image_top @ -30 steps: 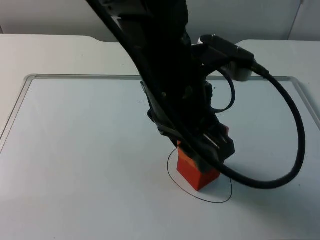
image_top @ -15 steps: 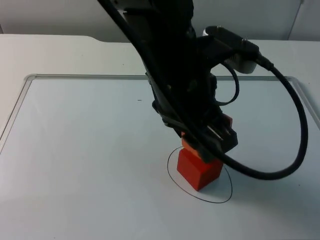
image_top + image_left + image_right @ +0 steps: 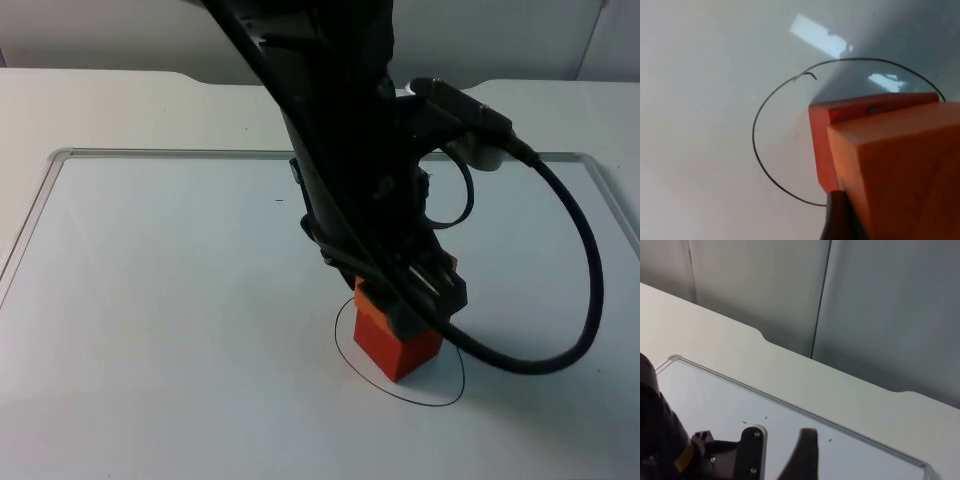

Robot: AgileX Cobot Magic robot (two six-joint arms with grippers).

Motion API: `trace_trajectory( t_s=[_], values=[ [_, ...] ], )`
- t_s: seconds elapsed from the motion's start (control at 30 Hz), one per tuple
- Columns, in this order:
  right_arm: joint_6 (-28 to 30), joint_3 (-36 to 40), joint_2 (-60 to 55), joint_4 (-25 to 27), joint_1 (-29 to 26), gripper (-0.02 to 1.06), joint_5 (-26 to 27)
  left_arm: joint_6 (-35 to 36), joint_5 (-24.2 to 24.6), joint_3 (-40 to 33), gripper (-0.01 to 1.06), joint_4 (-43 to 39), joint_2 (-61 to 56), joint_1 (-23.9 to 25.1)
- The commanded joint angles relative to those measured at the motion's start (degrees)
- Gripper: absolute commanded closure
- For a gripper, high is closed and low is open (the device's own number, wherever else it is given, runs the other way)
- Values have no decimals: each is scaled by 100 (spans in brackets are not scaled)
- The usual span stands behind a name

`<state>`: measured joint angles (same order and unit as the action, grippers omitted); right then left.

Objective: Pick up one cube with the left hand and another cube with the right hand. First place the cube in the right hand at the target position, then stack the cube in the left hand on top.

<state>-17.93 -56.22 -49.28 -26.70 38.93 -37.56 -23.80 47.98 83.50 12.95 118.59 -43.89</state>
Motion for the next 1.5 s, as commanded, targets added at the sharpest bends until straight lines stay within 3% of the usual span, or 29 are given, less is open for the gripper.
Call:
trace_trajectory(
  t_s=[0.0, 0.13, 0.23, 0.33, 0.37, 0.43, 0.5, 1.47],
  values=[
    [-25, 23, -31, -23, 15, 27, 63, 36, 99, 55, 84, 27, 70, -29],
    [-25, 23, -31, -23, 15, 27, 63, 36, 140, 55, 84, 16, 69, -29],
    [-25, 23, -31, -23, 15, 27, 63, 48, 140, 55, 74, 16, 69, -29],
    [-25, 23, -31, -23, 15, 27, 63, 184, 151, 55, 49, 16, 69, -29],
    [-25, 23, -31, -23, 15, 27, 63, 184, 151, 55, 49, 16, 69, -29],
    [-25, 23, -31, -23, 15, 27, 63, 184, 192, 55, 34, 16, 69, -29],
    [-25, 23, -31, -23, 15, 27, 63, 184, 259, 55, 25, 16, 69, -29],
    [-28, 23, -31, -6, 15, 27, 63, 299, 507, 126, 26, -224, -221, -29]
  ],
)
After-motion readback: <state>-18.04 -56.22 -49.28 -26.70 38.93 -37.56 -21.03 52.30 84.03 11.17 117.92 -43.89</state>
